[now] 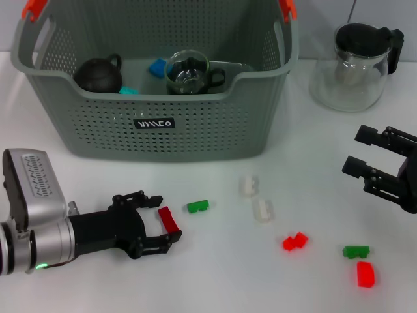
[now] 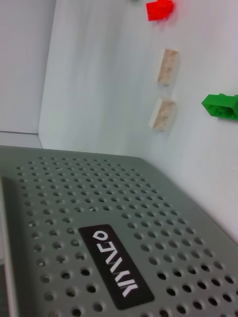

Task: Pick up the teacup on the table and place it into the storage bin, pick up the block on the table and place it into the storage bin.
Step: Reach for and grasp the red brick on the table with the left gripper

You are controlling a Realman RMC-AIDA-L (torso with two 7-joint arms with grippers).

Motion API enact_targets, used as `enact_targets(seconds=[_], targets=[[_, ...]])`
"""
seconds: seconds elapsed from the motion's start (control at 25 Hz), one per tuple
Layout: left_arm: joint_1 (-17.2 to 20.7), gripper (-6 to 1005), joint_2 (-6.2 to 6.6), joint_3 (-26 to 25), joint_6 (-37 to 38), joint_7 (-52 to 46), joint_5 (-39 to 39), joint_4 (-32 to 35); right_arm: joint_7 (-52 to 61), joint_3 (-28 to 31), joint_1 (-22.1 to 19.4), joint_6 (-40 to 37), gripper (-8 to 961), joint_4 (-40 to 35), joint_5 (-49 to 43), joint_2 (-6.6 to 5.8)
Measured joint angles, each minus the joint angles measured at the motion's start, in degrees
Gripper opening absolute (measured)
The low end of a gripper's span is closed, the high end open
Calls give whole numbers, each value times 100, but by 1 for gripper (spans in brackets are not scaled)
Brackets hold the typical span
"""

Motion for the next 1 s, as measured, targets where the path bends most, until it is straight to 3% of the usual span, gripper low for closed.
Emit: enact_targets(seconds=[1.0], targets=[[-58, 795, 8, 154, -120, -19, 58, -39, 0, 0, 10, 2, 685, 0, -10, 6]])
